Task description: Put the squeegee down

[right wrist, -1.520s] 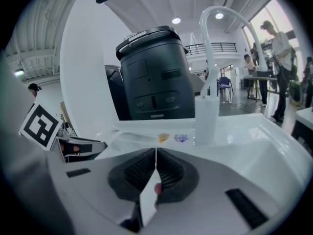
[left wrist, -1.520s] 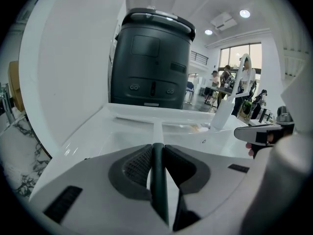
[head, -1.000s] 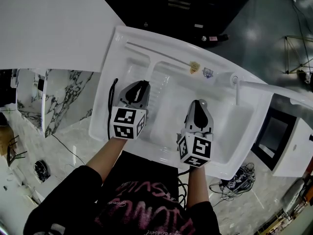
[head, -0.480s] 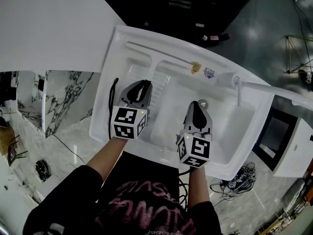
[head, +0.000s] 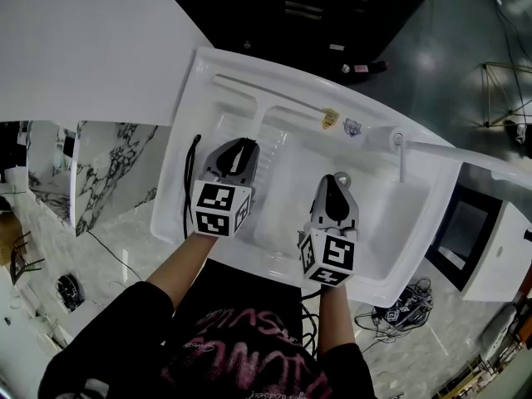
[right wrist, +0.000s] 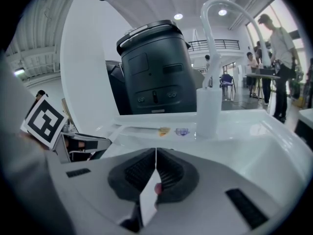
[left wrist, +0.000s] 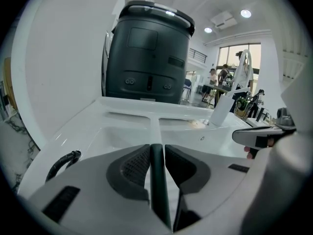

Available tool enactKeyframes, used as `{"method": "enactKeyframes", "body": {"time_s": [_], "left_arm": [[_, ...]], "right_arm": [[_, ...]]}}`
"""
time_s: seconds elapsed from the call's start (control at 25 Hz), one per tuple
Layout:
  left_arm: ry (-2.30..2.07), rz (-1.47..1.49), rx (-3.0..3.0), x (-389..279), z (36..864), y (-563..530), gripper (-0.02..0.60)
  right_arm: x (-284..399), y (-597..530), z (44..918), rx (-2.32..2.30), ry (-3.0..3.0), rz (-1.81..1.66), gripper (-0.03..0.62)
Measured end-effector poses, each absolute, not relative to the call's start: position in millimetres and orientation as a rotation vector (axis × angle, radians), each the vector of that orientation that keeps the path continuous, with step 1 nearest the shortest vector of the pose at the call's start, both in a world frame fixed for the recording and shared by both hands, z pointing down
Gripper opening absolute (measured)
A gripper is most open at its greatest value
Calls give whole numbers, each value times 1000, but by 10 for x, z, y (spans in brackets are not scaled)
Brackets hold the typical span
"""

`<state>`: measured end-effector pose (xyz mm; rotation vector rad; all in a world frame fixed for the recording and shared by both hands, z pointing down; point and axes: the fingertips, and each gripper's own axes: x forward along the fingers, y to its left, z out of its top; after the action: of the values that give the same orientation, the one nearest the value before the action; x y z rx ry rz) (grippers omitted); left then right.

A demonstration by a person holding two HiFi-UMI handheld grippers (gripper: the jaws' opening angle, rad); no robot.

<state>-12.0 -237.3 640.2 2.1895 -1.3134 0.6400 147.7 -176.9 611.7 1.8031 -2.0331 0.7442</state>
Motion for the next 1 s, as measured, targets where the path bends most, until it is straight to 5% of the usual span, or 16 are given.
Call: {"method": "enactKeyframes", "body": {"time_s": [1.0], "left_arm": [[-1404, 567, 2289, -296, 5819, -2206, 83]], "right_arm": [[1339, -1635, 5699, 1843, -2091, 658, 21]]}}
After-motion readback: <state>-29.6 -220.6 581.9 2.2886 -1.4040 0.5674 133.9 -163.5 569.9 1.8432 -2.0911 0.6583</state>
